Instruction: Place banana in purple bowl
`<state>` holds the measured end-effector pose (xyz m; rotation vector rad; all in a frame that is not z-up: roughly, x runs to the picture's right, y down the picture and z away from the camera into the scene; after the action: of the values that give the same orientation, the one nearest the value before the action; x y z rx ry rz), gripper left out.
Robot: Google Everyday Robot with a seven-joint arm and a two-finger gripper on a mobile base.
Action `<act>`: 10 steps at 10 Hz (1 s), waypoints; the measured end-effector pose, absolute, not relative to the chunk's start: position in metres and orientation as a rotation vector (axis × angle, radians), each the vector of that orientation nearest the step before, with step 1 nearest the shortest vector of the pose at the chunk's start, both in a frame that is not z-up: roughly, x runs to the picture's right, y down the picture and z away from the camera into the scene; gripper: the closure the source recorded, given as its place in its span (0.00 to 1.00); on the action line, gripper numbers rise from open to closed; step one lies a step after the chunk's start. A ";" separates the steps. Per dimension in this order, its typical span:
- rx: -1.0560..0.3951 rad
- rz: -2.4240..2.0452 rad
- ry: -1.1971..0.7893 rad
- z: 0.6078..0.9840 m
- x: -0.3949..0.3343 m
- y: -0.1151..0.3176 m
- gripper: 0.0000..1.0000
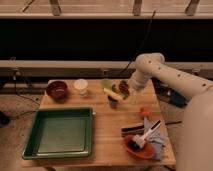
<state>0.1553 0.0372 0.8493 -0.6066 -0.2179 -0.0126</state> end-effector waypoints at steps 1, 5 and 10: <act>-0.623 -0.002 -0.221 0.851 0.151 0.039 0.20; -0.665 0.015 -0.265 0.855 0.121 0.047 0.20; -0.703 0.015 -0.316 0.848 0.090 0.055 0.20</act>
<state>0.0903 0.0545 0.8476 -0.7034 -0.3162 0.0148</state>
